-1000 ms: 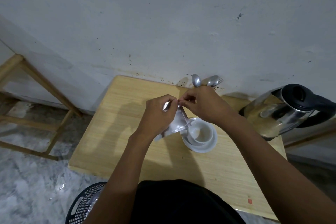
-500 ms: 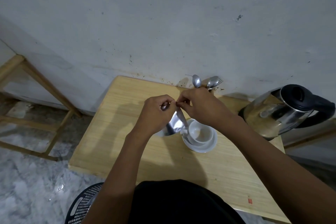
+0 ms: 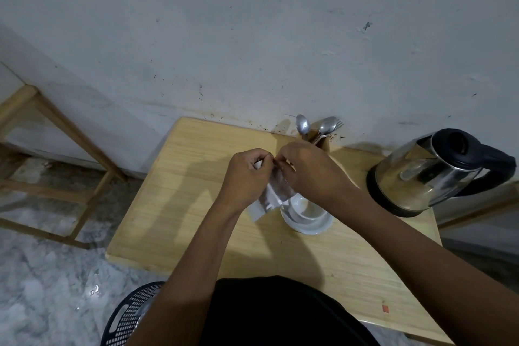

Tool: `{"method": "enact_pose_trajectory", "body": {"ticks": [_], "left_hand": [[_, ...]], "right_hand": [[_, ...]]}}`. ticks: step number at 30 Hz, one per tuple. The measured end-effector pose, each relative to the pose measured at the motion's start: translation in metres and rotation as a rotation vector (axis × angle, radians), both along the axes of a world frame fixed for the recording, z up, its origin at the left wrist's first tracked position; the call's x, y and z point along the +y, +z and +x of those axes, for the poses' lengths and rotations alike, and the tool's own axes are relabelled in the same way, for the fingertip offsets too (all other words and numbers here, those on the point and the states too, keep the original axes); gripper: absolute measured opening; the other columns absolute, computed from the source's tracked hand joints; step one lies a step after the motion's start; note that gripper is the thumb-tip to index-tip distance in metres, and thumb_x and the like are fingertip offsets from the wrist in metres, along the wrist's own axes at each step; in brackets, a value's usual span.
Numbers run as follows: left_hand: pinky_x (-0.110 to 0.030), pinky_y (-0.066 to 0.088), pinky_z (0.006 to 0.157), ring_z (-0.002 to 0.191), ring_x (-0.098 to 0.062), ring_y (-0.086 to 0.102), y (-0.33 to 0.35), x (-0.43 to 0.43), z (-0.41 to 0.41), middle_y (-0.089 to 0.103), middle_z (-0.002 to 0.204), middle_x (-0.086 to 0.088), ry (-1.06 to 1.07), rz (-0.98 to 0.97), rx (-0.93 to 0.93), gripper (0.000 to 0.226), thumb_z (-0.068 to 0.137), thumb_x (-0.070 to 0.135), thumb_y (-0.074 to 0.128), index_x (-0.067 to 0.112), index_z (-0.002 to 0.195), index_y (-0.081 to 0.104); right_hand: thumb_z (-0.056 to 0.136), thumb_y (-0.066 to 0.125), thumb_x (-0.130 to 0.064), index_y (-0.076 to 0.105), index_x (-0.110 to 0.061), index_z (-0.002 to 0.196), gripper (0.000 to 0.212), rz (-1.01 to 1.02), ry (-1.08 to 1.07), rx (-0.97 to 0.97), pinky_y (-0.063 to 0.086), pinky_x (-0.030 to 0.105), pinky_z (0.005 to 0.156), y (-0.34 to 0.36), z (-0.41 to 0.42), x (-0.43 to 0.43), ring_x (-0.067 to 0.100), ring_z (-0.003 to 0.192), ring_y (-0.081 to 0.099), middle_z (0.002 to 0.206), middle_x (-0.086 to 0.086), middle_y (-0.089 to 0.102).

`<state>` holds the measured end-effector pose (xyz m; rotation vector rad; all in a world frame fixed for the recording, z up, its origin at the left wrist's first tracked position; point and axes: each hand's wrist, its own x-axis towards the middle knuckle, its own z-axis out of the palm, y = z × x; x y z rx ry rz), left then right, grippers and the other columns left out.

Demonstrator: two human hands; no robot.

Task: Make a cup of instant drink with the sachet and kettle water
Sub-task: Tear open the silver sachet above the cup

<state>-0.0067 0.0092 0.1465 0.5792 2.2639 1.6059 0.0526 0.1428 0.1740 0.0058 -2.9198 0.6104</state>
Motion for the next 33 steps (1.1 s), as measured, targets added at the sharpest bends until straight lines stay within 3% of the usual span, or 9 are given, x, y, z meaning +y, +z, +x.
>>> {"method": "enact_pose_trajectory", "body": {"ticks": [3, 6, 11, 13, 16, 21, 25, 28, 33], "left_hand": [[-0.021, 0.049, 0.068, 0.074, -0.011, 0.063, 0.001, 0.002, 0.002, 0.073, 0.083, -0.01, 0.032, 0.017, -0.111, 0.024, 0.093, 0.014, 0.053, 0.013, 0.08, 0.073], [-0.028, 0.052, 0.076, 0.083, -0.015, 0.068, 0.0, 0.0, 0.0, 0.074, 0.086, -0.006, 0.011, 0.0, -0.122, 0.022, 0.094, 0.019, 0.054, 0.015, 0.086, 0.073], [-0.018, 0.048, 0.064, 0.07, -0.008, 0.065, 0.0, -0.004, 0.0, 0.072, 0.075, 0.003, -0.016, -0.033, -0.041, 0.022, 0.094, 0.026, 0.055, 0.032, 0.077, 0.068], [-0.014, 0.045, 0.055, 0.06, -0.014, 0.066, 0.0, -0.004, 0.002, 0.072, 0.068, -0.006, -0.016, -0.057, -0.009, 0.024, 0.094, 0.027, 0.054, 0.035, 0.074, 0.065], [-0.025, 0.048, 0.053, 0.053, -0.022, 0.066, 0.0, -0.003, 0.004, 0.069, 0.061, -0.004, 0.015, -0.057, -0.008, 0.021, 0.094, 0.028, 0.053, 0.026, 0.081, 0.069], [-0.02, 0.047, 0.066, 0.074, -0.01, 0.061, 0.001, -0.002, 0.003, 0.073, 0.085, -0.011, 0.066, 0.017, -0.142, 0.022, 0.095, 0.023, 0.053, 0.016, 0.086, 0.072], [-0.008, 0.041, 0.056, 0.059, 0.003, 0.053, 0.003, -0.003, 0.003, 0.061, 0.064, 0.005, 0.022, 0.061, -0.227, 0.026, 0.095, 0.024, 0.053, 0.021, 0.074, 0.067], [-0.006, 0.036, 0.051, 0.052, 0.004, 0.045, 0.005, -0.006, -0.002, 0.052, 0.06, 0.011, -0.056, -0.009, -0.178, 0.034, 0.096, 0.026, 0.05, 0.026, 0.063, 0.06], [-0.024, 0.036, 0.065, 0.067, -0.008, 0.044, 0.008, -0.016, -0.011, 0.051, 0.07, -0.001, -0.222, -0.083, -0.16, 0.038, 0.097, 0.035, 0.048, 0.003, 0.082, 0.062]], "right_hand": [[0.086, 0.059, -0.004, 0.068, -0.001, 0.078, 0.013, 0.035, 0.008, 0.046, 0.05, 0.043, 0.068, -0.004, 0.003, 0.001, 0.029, 0.075, 0.06, 0.074, 0.011, 0.067], [0.09, 0.063, -0.012, 0.073, -0.008, 0.089, 0.011, -0.102, -0.053, 0.035, 0.043, 0.023, 0.071, -0.002, 0.004, 0.002, 0.016, 0.078, 0.059, 0.082, 0.002, 0.071], [0.089, 0.068, -0.022, 0.074, -0.012, 0.093, 0.012, -0.242, -0.097, -0.112, 0.039, 0.005, 0.064, 0.005, -0.002, 0.009, -0.004, 0.063, 0.052, 0.066, -0.022, 0.053], [0.089, 0.067, -0.021, 0.074, -0.012, 0.091, 0.011, -0.238, -0.086, -0.104, 0.039, 0.007, 0.062, 0.004, -0.002, 0.009, -0.002, 0.062, 0.052, 0.064, -0.021, 0.052], [0.089, 0.066, -0.016, 0.073, -0.011, 0.086, 0.01, -0.197, -0.038, -0.026, 0.04, 0.02, 0.067, -0.001, 0.0, 0.008, 0.009, 0.068, 0.053, 0.069, -0.012, 0.059], [0.088, 0.06, -0.007, 0.069, -0.004, 0.079, 0.013, 0.002, 0.082, 0.197, 0.044, 0.032, 0.072, -0.014, 0.003, 0.003, 0.023, 0.068, 0.056, 0.071, 0.006, 0.066], [0.091, 0.058, -0.005, 0.068, -0.002, 0.082, 0.013, 0.03, 0.097, 0.292, 0.046, 0.039, 0.072, -0.022, 0.004, 0.009, 0.027, 0.069, 0.057, 0.076, 0.007, 0.067], [0.092, 0.059, -0.011, 0.068, -0.004, 0.087, 0.012, 0.002, 0.074, 0.291, 0.046, 0.038, 0.074, -0.025, 0.006, 0.012, 0.028, 0.074, 0.059, 0.082, 0.006, 0.069], [0.092, 0.057, -0.022, 0.069, -0.009, 0.089, 0.017, -0.119, 0.038, 0.223, 0.039, 0.025, 0.08, -0.019, 0.007, 0.012, 0.02, 0.082, 0.057, 0.084, 0.002, 0.068]]}}
